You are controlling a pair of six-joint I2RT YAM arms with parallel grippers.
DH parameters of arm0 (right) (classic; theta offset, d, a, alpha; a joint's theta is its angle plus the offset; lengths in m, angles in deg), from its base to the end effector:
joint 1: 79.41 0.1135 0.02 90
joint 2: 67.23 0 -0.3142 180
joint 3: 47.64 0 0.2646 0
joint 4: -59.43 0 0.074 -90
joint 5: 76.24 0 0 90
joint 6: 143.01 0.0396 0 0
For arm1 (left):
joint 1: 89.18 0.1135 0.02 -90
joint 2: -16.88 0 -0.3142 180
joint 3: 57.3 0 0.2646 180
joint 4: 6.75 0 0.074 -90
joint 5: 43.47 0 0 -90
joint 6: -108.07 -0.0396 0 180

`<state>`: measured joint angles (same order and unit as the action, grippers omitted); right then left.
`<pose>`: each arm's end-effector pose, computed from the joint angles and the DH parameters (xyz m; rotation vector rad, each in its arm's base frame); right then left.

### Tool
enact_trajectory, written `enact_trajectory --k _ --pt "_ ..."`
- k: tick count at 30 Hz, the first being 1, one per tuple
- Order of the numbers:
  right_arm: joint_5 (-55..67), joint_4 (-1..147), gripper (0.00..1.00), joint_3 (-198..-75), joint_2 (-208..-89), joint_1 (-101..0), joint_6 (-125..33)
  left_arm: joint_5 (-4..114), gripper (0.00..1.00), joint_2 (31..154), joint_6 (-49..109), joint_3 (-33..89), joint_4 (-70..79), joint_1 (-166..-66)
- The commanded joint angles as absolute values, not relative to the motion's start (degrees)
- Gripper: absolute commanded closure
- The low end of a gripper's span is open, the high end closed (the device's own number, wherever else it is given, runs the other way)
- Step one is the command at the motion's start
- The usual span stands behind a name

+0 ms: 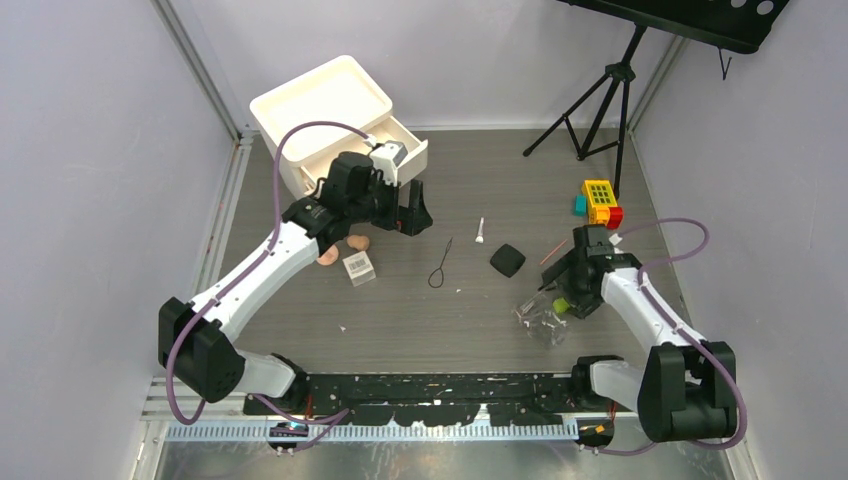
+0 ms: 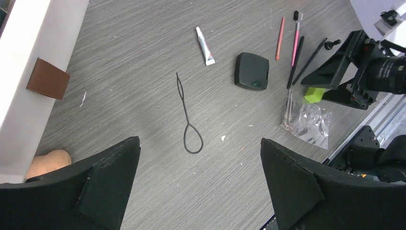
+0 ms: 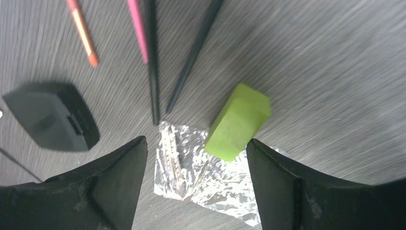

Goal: Organize the makeup
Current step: Move the makeup to the center of the board.

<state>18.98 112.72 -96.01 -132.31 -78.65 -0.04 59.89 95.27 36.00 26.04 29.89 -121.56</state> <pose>0.1799 -0.0012 0.2158 1.2467 2.4933 0.1088 0.2621 -0.1770 0.3850 0.4192 2.1640 -0.7548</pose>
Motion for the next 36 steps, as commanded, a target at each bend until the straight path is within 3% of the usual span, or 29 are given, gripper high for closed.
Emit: enact_trajectory --k 1,7,15,23,36 --pt "18.55 109.42 0.20 -96.56 -131.91 -72.55 3.40 61.21 0.01 94.35 36.70 26.24 27.14 -121.61" --pt "25.26 111.98 0.22 -98.17 -134.36 -69.81 3.17 61.21 0.01 94.41 36.61 26.37 27.30 -121.61" --pt "36.89 117.32 0.22 -103.48 -128.57 -71.26 -0.04 61.46 0.01 94.75 36.44 26.73 27.60 -121.58" --pt "30.32 110.02 0.17 -104.96 -137.38 -82.90 -4.79 61.39 0.01 94.54 36.35 26.47 27.53 -121.61" --pt "24.06 97.36 0.15 -103.58 -149.12 -84.24 -6.33 60.65 0.01 94.77 35.76 26.62 27.86 -121.61"
